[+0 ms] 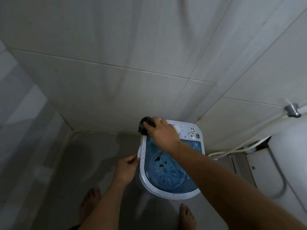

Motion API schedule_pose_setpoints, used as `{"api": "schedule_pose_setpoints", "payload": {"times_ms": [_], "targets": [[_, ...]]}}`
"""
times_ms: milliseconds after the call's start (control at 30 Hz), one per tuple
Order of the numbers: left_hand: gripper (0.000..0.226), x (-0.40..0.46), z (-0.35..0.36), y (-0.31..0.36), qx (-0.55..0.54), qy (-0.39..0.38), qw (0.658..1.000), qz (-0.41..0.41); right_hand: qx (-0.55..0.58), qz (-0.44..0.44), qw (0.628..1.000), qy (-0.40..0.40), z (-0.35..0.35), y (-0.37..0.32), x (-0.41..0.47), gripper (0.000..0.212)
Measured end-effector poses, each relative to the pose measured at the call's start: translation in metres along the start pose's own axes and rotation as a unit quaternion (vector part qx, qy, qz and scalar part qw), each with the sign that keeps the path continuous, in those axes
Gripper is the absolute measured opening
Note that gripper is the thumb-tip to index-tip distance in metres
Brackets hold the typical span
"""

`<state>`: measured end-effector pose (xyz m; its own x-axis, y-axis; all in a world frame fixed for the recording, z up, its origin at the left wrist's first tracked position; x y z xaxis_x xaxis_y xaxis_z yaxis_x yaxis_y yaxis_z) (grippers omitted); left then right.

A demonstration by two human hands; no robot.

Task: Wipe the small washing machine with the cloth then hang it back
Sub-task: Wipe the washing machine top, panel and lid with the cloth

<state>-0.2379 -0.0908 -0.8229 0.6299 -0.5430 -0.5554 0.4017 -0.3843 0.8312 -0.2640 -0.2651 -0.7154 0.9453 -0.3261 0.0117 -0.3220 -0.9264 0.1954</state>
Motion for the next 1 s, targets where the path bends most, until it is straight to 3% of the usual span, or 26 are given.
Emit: {"api": "schedule_pose_setpoints", "payload": {"times_ms": [167, 400, 633, 833, 1000], "targets": [[0.030, 0.000, 0.000, -0.002, -0.008, 0.001, 1.000, -0.005, 0.077, 0.093, 0.993, -0.009, -0.011, 0.025, 0.017, 0.044], [0.028, -0.003, 0.000, 0.003, -0.008, -0.002, 1.000, -0.002, 0.025, -0.031, 0.999, 0.006, -0.003, -0.016, -0.014, 0.050], [0.031, -0.006, 0.000, 0.004, 0.003, 0.000, 1.000, -0.020, 0.119, 0.206, 0.969, -0.067, -0.007, 0.055, 0.030, 0.032], [0.032, -0.004, -0.001, 0.000, 0.001, -0.013, 0.999, -0.037, 0.161, 0.211, 0.964, 0.000, 0.000, 0.050, -0.011, 0.040], [0.032, -0.004, 0.000, 0.002, -0.010, -0.001, 0.999, -0.035, 0.141, 0.225, 0.964, 0.003, 0.004, 0.037, -0.046, 0.045]]}}
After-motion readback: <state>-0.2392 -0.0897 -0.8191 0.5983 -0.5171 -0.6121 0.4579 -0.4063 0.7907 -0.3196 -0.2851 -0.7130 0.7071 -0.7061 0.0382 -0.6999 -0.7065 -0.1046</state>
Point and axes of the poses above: each hand's wrist, its own x-axis towards the middle knuckle, its own z-axis out of the palm, y = z × x, the point moved 7 cm from there along x, towards the middle knuckle, and after that the axes turned 5 degrees about -x, right-handed, at the moved point
